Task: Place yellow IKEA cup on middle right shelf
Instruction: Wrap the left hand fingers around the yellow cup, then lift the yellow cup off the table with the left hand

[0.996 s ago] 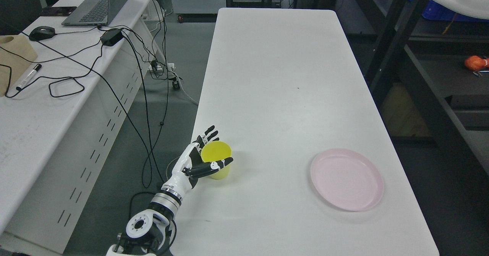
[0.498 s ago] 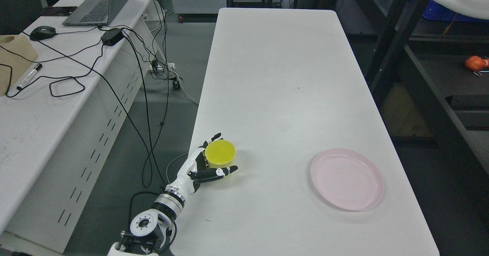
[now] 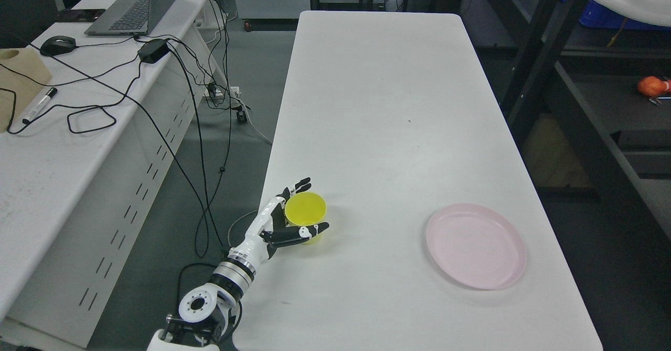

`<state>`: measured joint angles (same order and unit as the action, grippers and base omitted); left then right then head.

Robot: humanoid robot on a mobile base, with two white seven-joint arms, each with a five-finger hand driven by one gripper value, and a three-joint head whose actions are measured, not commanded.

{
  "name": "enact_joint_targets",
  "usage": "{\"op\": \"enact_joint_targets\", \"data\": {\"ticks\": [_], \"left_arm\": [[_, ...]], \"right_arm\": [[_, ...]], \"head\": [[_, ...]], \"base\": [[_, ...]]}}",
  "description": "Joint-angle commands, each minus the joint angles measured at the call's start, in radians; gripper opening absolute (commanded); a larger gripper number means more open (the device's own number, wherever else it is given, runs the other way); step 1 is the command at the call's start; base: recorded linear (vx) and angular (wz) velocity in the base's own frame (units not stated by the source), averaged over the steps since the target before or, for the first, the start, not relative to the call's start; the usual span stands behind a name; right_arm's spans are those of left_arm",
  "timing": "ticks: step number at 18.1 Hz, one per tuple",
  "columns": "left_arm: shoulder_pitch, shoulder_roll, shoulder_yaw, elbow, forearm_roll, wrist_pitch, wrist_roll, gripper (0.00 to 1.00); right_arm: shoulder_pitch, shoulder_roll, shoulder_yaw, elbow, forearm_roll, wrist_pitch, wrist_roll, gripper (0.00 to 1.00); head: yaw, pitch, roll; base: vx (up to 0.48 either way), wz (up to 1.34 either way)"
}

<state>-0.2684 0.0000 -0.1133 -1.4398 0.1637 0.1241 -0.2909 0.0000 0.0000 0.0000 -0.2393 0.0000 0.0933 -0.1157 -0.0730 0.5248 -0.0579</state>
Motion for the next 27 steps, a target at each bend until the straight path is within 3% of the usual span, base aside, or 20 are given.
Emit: {"op": "enact_joint_targets", "data": {"ticks": [1, 4, 8, 17, 27], "left_arm": [[0.021, 0.017, 0.014, 0.015, -0.001, 0.000, -0.010, 0.61], [0.040, 0.017, 0.027, 0.015, 0.014, -0.020, -0.010, 0.45], [0.063, 0.017, 0.078, 0.006, 0.137, -0.156, -0.008, 0.00], [0.066, 0.017, 0.159, -0.214, 0.174, -0.193, -0.010, 0.00], [0.098, 0.017, 0.159, -0.323, 0.180, -0.196, -0.010, 0.01]], "right_arm": [[0.014, -0.017, 0.017, 0.000, -0.025, 0.000, -0.001, 0.99], [0.014, -0.017, 0.017, 0.000, -0.025, 0.000, -0.001, 0.99], [0.014, -0.017, 0.017, 0.000, -0.025, 0.000, -0.001, 0.99], [0.014, -0.017, 0.017, 0.000, -0.025, 0.000, -0.001, 0.99], [0.014, -0.017, 0.017, 0.000, -0.025, 0.000, -0.001, 0.99]], "head": [[0.0000, 0.000, 0.000], [0.0000, 0.000, 0.000], [0.0000, 0.000, 0.000], [0.0000, 0.000, 0.000], [0.0000, 0.000, 0.000]], "base": [[0.000, 0.00], [0.000, 0.00], [0.000, 0.00], [0.003, 0.00], [-0.052, 0.00]]}}
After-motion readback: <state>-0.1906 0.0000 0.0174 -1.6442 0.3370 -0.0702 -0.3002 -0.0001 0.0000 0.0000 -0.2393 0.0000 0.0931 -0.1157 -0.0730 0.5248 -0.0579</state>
